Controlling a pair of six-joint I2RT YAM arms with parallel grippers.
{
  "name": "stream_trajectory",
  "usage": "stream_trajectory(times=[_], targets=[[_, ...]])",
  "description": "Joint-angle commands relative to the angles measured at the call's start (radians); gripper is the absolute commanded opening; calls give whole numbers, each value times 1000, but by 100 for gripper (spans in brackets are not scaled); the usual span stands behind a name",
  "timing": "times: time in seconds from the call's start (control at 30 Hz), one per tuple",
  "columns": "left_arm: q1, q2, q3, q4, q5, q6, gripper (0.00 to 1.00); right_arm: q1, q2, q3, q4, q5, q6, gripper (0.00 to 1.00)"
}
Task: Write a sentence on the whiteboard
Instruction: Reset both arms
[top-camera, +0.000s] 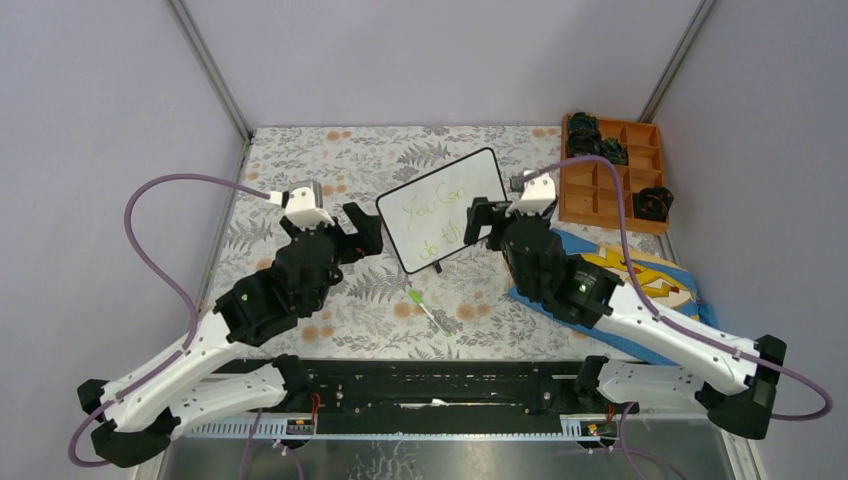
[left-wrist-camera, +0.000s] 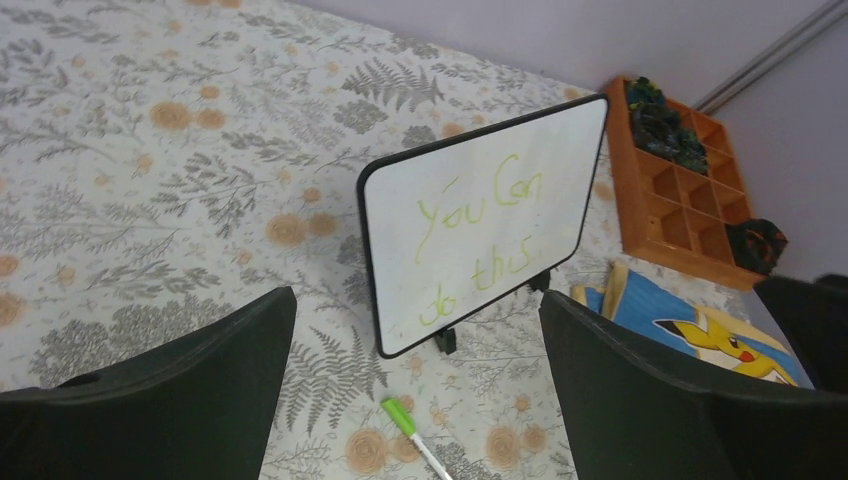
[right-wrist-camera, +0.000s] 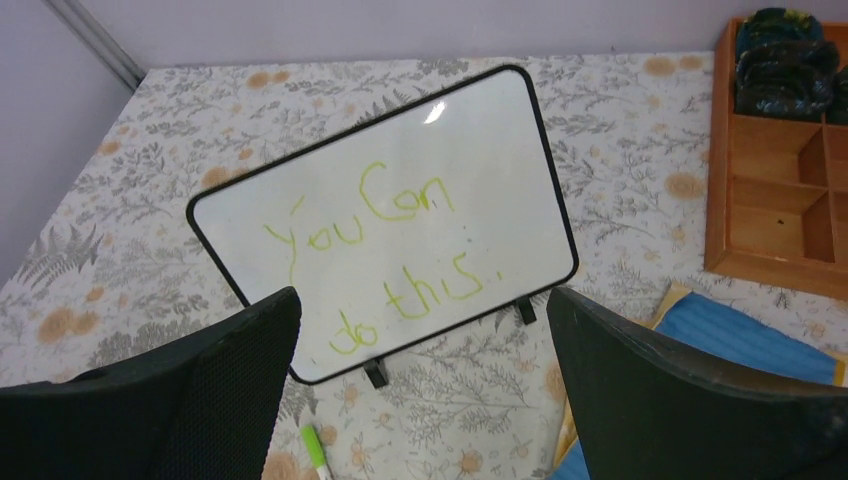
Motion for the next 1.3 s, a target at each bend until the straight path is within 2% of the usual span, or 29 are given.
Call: stream_trajectory(times=[0.0,0.2,0.3,0.37,0.53,0.63,0.7,0.77,0.8,0.83,0.9,1.0,1.07,1.17,1.27], targets=[[-6,39,79,54,44,106,99,-69,110,200,-101,-50,13,100],[-5,138,239,72,64,230,99,-224,232,463,-255,-240,132,100],[-4,160,324,74,107,269,99,-234,244,590,-305,-256,60,100],[-4,152,359,88,124,289,99,-236,198,611,-267,-279,-25,100],[-4,125,414,168,166,402,99,-230,42,564,-48,-341,-191,100],[-4,159,519,156,198,451,99,-195,82,695,-74,-258,-271,100],[-4,199,604,141,203,475,99,-103,121,751,-46,-149,-375,100],[-5,239,677,142,192,494,99,25,158,760,82,9,-564,100],[-4,265,710,149,178,501,99,76,185,750,246,95,-679,100],[-4,286,735,154,158,505,99,97,217,744,316,162,-788,100],[-4,325,788,153,115,490,99,101,288,766,418,258,-873,100],[-4,358,793,135,50,426,99,100,288,687,505,314,-850,100],[-5,358,759,135,25,389,99,95,260,630,473,315,-778,100],[-5,352,714,134,14,363,99,56,220,576,316,258,-588,100],[-4,344,685,134,25,352,99,-63,194,591,21,135,-298,100]])
